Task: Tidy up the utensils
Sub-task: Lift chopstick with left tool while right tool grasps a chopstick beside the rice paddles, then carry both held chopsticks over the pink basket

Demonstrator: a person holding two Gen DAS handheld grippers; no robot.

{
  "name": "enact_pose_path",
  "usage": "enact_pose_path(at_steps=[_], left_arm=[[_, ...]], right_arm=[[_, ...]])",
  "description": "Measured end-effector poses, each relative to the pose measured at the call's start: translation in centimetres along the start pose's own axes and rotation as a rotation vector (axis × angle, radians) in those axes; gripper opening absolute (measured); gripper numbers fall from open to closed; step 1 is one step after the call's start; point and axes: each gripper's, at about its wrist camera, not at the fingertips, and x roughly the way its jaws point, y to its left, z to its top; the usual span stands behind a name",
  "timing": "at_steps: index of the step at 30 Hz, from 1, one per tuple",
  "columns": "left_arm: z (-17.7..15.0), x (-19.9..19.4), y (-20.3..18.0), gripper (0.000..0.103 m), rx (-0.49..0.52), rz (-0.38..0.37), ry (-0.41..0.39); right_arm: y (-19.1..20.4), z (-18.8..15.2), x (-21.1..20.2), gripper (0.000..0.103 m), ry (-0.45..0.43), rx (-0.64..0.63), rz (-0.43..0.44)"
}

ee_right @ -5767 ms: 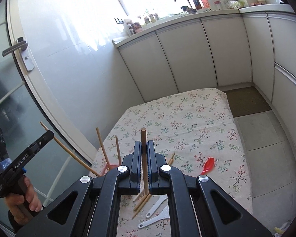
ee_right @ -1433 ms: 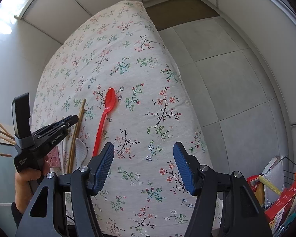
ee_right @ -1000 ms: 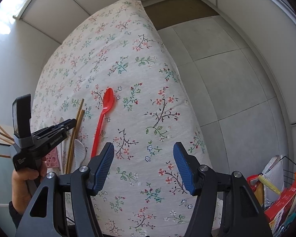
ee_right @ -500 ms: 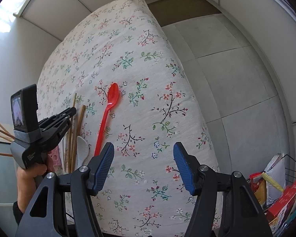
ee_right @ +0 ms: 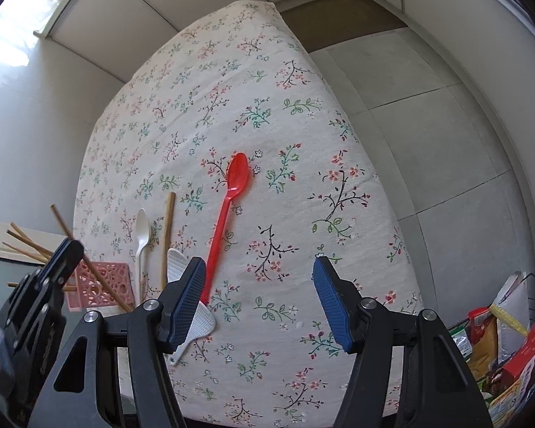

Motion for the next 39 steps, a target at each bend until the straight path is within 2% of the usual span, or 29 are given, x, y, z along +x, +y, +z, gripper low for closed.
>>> enact_pose_path(at_steps=[8,16,19,21,28,33,35,39], left_arm=[[-2.5,-6.4,3.4,0.006,-0.111,-0.038,-0.124],[-4.5,-9.4,7.4,0.005,-0.2,-0.081,-0.18],[-5.3,-10.1,8.4,0.005,-0.216,-0.105,-0.191],[-5.8,-10.3,8.8,0.005,-0.221,-0.119,-0.193],[-6.9,-11.0,10.2,0.005,-0.228,-0.139,-0.194],[-7.3,-10.9,11.0,0.005,-0.237,-0.139,-0.187],[-7.4,-10.8,11.3,0.005,-0.243,-0.138,-0.183],[-7.4,-10.5,11.2,0.005,-0.252,-0.136,-0.172]], right_arm=[[3.6,0.2,2.2,0.065,0.028,-0.059,0.043],[8.6,1.1,7.1,0.064,0.081,-0.133,0.093],[10.2,1.4,9.3,0.052,0.103,-0.135,0.09],[10.9,1.5,10.9,0.039,0.127,-0.124,0.089],[13.0,1.4,14.3,0.027,0.139,-0.12,0.028],[13.9,1.3,15.3,0.013,0.124,-0.161,-0.049],[13.7,1.4,15.4,0.009,0.119,-0.161,-0.054],[13.0,1.6,15.3,0.009,0.12,-0.128,-0.015]])
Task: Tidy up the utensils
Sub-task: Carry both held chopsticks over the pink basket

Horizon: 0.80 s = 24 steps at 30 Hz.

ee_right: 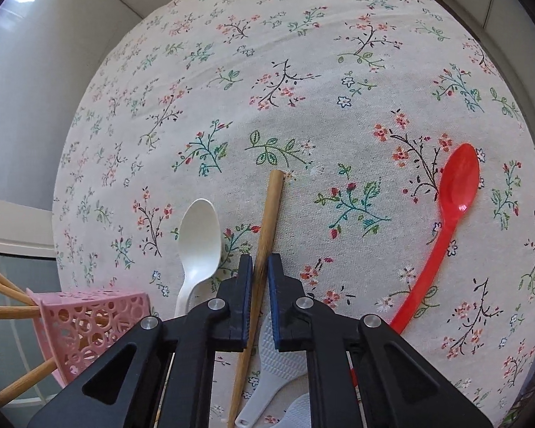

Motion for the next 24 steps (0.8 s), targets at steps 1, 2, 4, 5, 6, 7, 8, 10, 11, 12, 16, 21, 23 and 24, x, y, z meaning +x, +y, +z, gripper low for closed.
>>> enact_pose_path(at_steps=[1,2,4,5,6,7,8,10,11,12,16,21,23,24], left_arm=[[0.0,0.1,0.0,0.005,-0.001,0.004,0.002],[-0.1,0.2,0.0,0.005,-0.003,0.009,0.003],[-0.1,0.2,0.1,0.005,-0.009,0.019,0.001],[-0.1,0.1,0.2,0.005,-0.012,0.023,-0.002],[0.0,0.0,0.2,0.005,-0.014,0.025,-0.006],[0.0,-0.2,0.2,0.005,-0.015,0.027,-0.012],[0.1,-0.4,0.2,0.005,-0.015,0.028,-0.018],[0.2,-0.9,0.0,0.005,-0.01,0.027,-0.035],[0.3,-1.2,-0.2,0.005,-0.008,0.027,-0.045],[0.4,-1.6,-0.4,0.005,-0.006,0.026,-0.055],[0.7,-3.2,-0.9,0.005,0.003,0.018,-0.103],[1.4,-5.8,-1.2,0.005,0.007,0.006,-0.178],[1.6,-7.0,-1.2,0.005,0.004,0.004,-0.211],[1.8,-7.5,-1.2,0.005,0.001,0.004,-0.228]], right_arm=[[-0.3,0.0,-0.1,0.009,0.003,0.01,0.015],[-0.5,-0.1,-0.4,0.009,0.005,0.02,0.033],[-0.6,-0.2,-1.5,0.008,-0.004,0.024,0.071],[-0.6,-0.3,-2.2,0.008,-0.016,0.021,0.086],[-0.6,-0.4,-3.1,0.008,-0.031,0.014,0.097],[-0.5,-0.6,-4.1,0.008,-0.049,0.003,0.108],[-0.3,-0.9,-5.1,0.008,-0.067,-0.008,0.118],[0.0,-1.6,-7.3,0.008,-0.107,-0.036,0.14],[0.3,-2.0,-8.4,0.007,-0.128,-0.053,0.149],[0.5,-2.5,-9.5,0.007,-0.149,-0.071,0.159],[1.4,-4.8,-14.0,0.007,-0.251,-0.149,0.181],[1.8,-7.1,-19.0,0.007,-0.384,-0.209,0.208],[1.9,-7.7,-20.7,0.007,-0.43,-0.23,0.213],[2.0,-8.0,-21.3,0.007,-0.45,-0.238,0.215]])
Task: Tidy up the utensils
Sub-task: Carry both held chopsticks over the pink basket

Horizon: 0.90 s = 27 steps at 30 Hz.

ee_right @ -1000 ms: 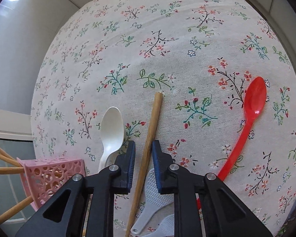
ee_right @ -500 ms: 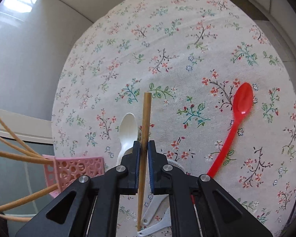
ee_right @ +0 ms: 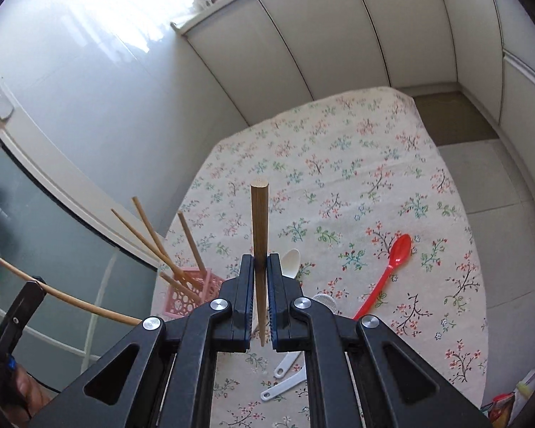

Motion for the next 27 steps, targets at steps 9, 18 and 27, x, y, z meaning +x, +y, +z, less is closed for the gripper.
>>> enact_pose_path(at_steps=[9,18,27], left_arm=[[1.0,-1.9,1.1,0.005,0.019,0.135,-0.133],[1.1,-0.1,2.6,0.005,0.028,0.195,-0.2],[0.5,4.1,4.3,0.005,0.028,0.2,-0.117]], right_arm=[[2.5,0.5,-4.4,0.007,-0.107,-0.066,0.051],[4.9,0.3,-5.8,0.007,-0.136,-0.122,0.093],[7.6,0.0,-6.7,0.007,-0.202,-0.161,0.176]])
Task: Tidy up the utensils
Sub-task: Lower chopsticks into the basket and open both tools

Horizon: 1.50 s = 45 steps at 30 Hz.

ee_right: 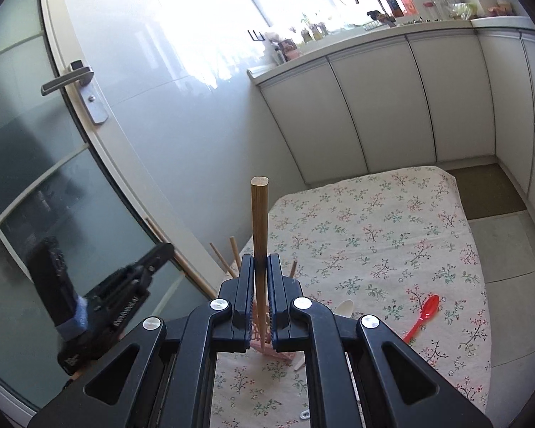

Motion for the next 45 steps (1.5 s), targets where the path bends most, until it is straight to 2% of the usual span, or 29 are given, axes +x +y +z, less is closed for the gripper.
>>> enact_pose_path(at_steps=[6,12,22,28,33,37,38,42,45], left_arm=[[-1.3,3.2,0.2,0.005,0.011,0.006,0.084],[-2.3,5.0,1.1,0.006,-0.025,-0.018,0.17],[-2.5,4.9,1.4,0.011,-0.052,-0.044,0.193],[-2.5,4.1,1.8,0.024,-0.065,-0.032,0.198],[-2.7,3.7,2.7,0.049,-0.097,0.001,0.223],[-3.2,4.0,3.4,0.06,-0.117,0.027,0.264],[-3.3,4.1,3.5,0.062,-0.121,0.03,0.274],[-3.8,4.1,3.7,0.07,-0.127,0.036,0.32],[-4.0,3.7,3.9,0.075,-0.132,0.023,0.345]], right_arm=[[1.7,0.0,1.7,0.007,-0.016,-0.033,0.012],[2.4,-0.3,4.5,0.007,-0.011,-0.08,-0.055],[4.3,-1.2,8.2,0.007,-0.007,-0.202,-0.159],[4.3,-1.9,10.3,0.007,0.027,-0.226,-0.173],[4.2,-2.7,12.0,0.007,0.069,-0.242,-0.182],[3.4,-3.0,12.4,0.009,0.092,-0.209,-0.142],[3.2,-3.0,12.4,0.011,0.098,-0.195,-0.132],[2.5,-2.4,10.5,0.037,0.071,-0.167,-0.095],[2.2,-1.8,8.3,0.041,0.044,-0.176,-0.091]])
